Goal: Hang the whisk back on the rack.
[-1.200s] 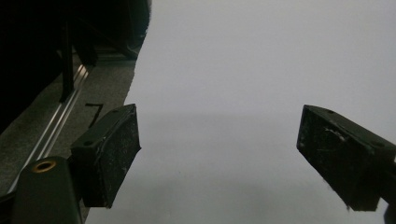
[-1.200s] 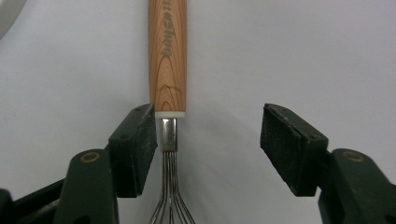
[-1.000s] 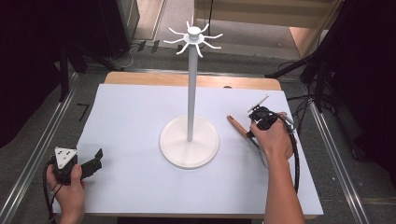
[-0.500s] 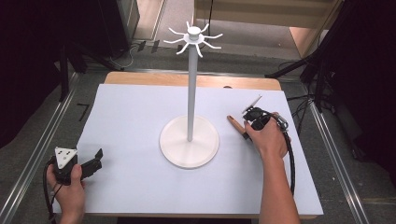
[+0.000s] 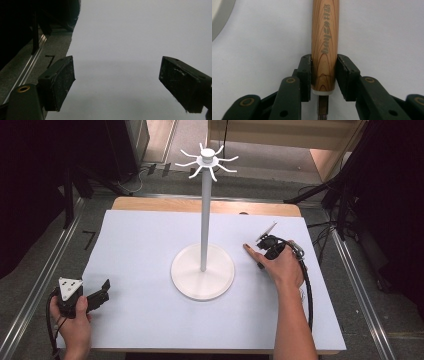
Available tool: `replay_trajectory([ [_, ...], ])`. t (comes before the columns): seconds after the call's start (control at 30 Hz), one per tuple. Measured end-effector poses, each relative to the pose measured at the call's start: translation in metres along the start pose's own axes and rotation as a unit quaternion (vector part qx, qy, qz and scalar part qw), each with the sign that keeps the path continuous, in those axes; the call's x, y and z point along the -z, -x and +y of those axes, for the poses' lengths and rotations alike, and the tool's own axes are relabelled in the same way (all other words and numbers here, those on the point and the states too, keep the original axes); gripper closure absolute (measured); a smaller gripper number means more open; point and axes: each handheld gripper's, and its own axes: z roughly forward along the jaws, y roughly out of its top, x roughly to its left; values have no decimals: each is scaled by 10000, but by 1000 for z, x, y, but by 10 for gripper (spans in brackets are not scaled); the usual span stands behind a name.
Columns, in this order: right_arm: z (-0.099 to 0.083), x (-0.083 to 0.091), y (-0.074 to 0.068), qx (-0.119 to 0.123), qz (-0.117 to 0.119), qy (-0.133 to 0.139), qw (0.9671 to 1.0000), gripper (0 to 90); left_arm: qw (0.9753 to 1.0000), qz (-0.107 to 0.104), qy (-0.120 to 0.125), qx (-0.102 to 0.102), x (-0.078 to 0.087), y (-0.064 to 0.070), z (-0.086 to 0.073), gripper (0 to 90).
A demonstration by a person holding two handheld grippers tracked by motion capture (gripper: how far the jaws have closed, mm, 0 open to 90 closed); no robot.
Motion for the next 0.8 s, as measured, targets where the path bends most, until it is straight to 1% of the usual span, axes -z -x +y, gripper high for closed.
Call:
replay_trajectory([
  [0.13,0,0,-1,-2,-50,36,10000,696,10000,2,-1,-2,0,0,0,140],
  [0.2,0,0,-1,39,-93,63,9999,698,10000,10,-7,-14,0,0,0,141],
  [0.4,0,1,-2,-33,-117,92,9999,703,10000,11,-10,-8,0,0,0,140],
  [0.47,-1,3,-3,-19,-164,210,9996,703,10000,17,-10,-14,0,1,0,140],
  [0.53,-1,6,-4,-13,-163,315,9994,703,10000,24,-12,-19,0,1,0,140],
  [0.57,-1,6,-4,-13,-163,315,9994,703,10000,24,-12,-19,0,1,0,140],
  [0.6,-1,8,-4,-4,-179,371,9992,704,10000,24,-13,-20,0,1,0,140],
  [0.67,-2,14,-5,-44,-166,548,9984,704,10000,22,-11,-20,0,1,0,140],
  [0.7,-3,16,-5,-38,-152,609,9980,704,10000,22,-11,-20,0,1,0,140],
  [0.73,-3,16,-5,-38,-152,609,9980,704,10000,18,-10,-21,0,1,0,140],
  [0.77,-5,20,-5,-49,-149,748,9971,704,10000,13,-10,-21,0,0,0,140],
  [0.8,-6,23,-5,-57,-154,782,9968,705,10000,15,-10,-18,0,1,0,140],
])
